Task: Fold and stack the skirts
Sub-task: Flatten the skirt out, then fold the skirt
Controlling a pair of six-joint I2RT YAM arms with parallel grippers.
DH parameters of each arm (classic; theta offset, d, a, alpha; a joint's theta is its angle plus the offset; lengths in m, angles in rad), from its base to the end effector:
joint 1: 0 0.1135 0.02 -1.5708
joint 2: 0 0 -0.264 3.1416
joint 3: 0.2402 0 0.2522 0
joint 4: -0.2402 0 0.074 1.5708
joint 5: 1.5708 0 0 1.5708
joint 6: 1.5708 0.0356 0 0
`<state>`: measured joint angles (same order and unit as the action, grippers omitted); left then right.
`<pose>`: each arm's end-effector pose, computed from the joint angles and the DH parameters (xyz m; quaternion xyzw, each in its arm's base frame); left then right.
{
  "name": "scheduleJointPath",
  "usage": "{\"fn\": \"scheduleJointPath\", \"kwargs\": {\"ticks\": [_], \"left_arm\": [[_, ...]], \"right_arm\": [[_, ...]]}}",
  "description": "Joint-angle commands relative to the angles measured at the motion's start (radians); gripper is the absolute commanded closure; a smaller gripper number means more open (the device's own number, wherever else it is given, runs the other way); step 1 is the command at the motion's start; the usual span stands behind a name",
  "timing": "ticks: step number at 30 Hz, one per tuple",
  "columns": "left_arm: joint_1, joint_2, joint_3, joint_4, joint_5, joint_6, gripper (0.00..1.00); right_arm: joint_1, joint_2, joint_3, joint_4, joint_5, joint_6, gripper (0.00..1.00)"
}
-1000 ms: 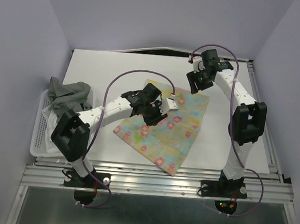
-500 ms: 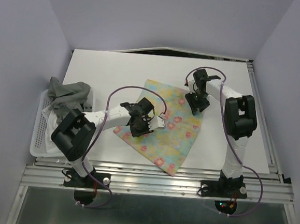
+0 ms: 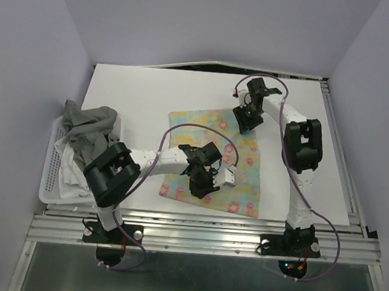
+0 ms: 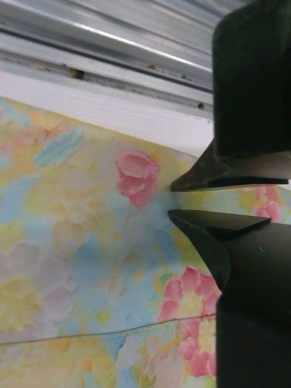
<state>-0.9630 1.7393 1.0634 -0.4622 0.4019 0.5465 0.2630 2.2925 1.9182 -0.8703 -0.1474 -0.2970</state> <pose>0.1814 -0.2852 0.1704 0.6869 0.6678 -0.2342 0.1655 0.4615 0.1297 0.1745 -0.2834 0.9424 0.0699 0.1631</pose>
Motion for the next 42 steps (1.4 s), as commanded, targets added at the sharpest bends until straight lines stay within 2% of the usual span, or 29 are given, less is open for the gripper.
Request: {"fn": "scheduleJointPath", "kwargs": {"ticks": [1, 4, 6, 8, 10, 15, 16, 18, 19, 23, 27, 35, 40, 42], "left_arm": [[0.000, -0.044, 0.073, -0.062, 0.181, -0.053, 0.67], [0.010, -0.075, 0.136, -0.093, 0.253, -0.054, 0.65], [0.062, -0.104, 0.200, -0.118, 0.333, -0.030, 0.63], [0.122, -0.110, 0.257, -0.147, 0.368, -0.011, 0.59], [0.243, -0.083, 0.351, -0.179, 0.397, -0.002, 0.54], [0.461, 0.017, 0.565, -0.211, 0.318, 0.033, 0.49], [0.490, 0.047, 0.587, -0.204, 0.304, 0.035, 0.44], [0.541, 0.084, 0.654, -0.191, 0.290, 0.027, 0.43], [0.565, 0.104, 0.676, -0.188, 0.288, 0.030, 0.36], [0.673, 0.187, 0.750, -0.118, 0.250, -0.009, 0.34], [0.722, 0.215, 0.747, -0.017, 0.236, -0.049, 0.35], [0.750, 0.301, 0.779, 0.049, 0.172, -0.060, 0.38], [0.762, 0.376, 0.860, 0.053, 0.158, -0.043, 0.40], [0.770, 0.437, 0.921, 0.022, 0.176, -0.030, 0.40]], "right_arm": [[0.016, -0.094, -0.094, 0.028, -0.139, -0.053, 0.44], [0.016, -0.163, -0.091, 0.031, -0.144, -0.085, 0.43], [0.016, -0.194, -0.050, 0.019, -0.155, -0.108, 0.42], [0.005, -0.209, 0.011, 0.027, -0.155, -0.140, 0.41], [-0.004, -0.209, 0.068, 0.066, -0.120, -0.165, 0.41], [-0.004, -0.174, 0.105, 0.152, -0.123, -0.318, 0.39], [-0.004, -0.154, 0.120, 0.157, -0.132, -0.341, 0.39], [-0.004, -0.127, 0.143, 0.159, -0.135, -0.387, 0.40], [-0.004, -0.114, 0.151, 0.154, -0.141, -0.451, 0.40], [-0.013, -0.065, 0.145, 0.172, -0.169, -0.557, 0.40], [-0.024, -0.019, 0.162, 0.172, -0.155, -0.643, 0.40], [-0.054, 0.057, 0.162, 0.200, -0.133, -0.725, 0.40], [-0.064, 0.093, 0.156, 0.198, -0.144, -0.748, 0.44], [-0.064, 0.101, 0.142, 0.198, -0.162, -0.760, 0.48]]}}
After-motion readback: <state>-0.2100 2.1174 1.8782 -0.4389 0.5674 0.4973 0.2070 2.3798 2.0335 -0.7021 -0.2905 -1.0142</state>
